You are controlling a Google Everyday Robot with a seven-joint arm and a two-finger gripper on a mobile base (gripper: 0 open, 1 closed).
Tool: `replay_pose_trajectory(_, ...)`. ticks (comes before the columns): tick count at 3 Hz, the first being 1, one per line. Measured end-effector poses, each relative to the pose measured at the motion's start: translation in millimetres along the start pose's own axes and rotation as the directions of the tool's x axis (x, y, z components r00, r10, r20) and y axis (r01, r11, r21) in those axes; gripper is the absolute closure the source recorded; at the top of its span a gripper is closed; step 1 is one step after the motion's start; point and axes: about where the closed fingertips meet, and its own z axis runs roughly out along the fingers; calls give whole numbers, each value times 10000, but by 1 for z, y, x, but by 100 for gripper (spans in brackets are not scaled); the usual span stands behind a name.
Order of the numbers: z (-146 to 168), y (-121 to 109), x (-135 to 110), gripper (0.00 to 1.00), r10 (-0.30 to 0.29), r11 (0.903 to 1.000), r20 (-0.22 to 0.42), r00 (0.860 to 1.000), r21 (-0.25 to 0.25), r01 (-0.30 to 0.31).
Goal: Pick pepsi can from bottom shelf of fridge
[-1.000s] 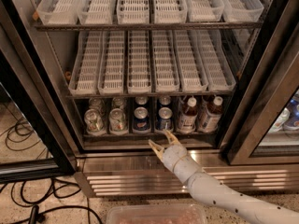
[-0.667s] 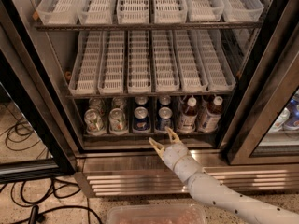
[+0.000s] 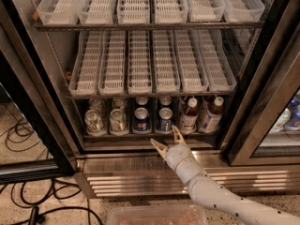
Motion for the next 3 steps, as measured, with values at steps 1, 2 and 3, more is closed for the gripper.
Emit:
replay_pose_trajectory(1, 7, -7, 7, 43, 79, 9994, 5, 10000, 351, -79)
replay_pose_trajectory(2, 21, -12, 10, 45, 121, 9977, 106, 9999, 659, -128)
replay_pose_trajectory(3, 32, -18, 13, 45, 124, 9958, 134, 9998, 900, -136)
